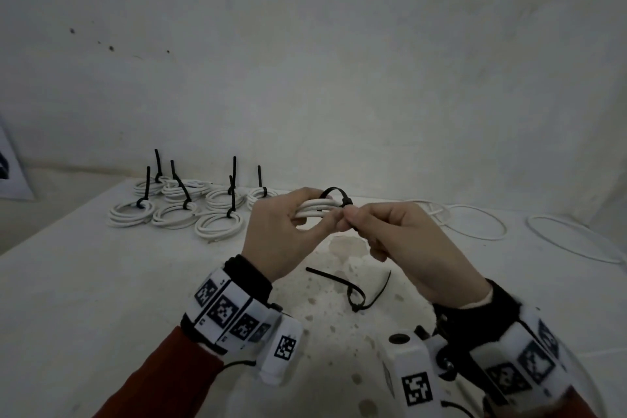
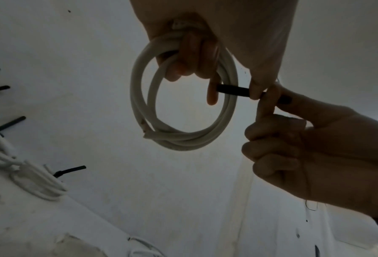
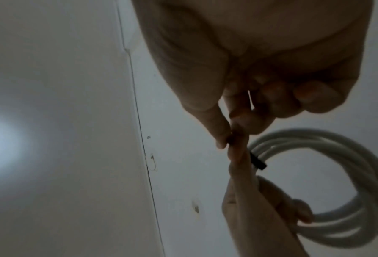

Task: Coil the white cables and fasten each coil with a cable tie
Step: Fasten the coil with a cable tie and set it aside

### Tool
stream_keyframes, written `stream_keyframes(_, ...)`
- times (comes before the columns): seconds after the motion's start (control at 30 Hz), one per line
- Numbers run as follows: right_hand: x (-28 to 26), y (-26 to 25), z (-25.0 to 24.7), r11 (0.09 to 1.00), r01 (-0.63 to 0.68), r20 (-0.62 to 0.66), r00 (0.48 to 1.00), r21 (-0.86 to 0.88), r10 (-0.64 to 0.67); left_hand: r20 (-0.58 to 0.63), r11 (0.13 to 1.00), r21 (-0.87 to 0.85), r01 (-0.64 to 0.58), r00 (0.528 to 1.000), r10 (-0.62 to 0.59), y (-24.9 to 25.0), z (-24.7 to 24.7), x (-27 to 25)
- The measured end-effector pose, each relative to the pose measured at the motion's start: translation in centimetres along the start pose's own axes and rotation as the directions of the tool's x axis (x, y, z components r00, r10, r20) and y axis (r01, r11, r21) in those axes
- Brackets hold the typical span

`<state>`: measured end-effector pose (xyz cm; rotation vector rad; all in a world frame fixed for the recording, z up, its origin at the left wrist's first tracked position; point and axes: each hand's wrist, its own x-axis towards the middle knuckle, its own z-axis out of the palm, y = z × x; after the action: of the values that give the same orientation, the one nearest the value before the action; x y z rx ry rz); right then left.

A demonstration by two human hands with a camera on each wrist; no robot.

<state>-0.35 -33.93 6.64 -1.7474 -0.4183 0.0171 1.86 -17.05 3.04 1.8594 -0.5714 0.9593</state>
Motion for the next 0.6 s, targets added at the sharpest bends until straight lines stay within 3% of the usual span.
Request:
stream_keyframes(0.1,-0.1,0.0,0.3,0.986,-0.063,0.045,0.997,0.153,0.056,-0.020,1.000,-0.011,0.013,1.000,-0.013,0.2,0.0,0.0)
stream_keyframes(0.27,-0.2,-0.2,0.8,0.970,-0.083,0.071,0.995,0.230,0.069,-0.007,0.998,-0.030,0.051,0.999,-0.051,0.6,0.0,0.0)
stream_keyframes(0.6,-1.1,0.3,2.4,0.997,0.045,0.074,0.996,0.058,-0.050,-0.093,0.971,-0.075,0.226,0.968,-0.232,-1.2,-0.6,0.8)
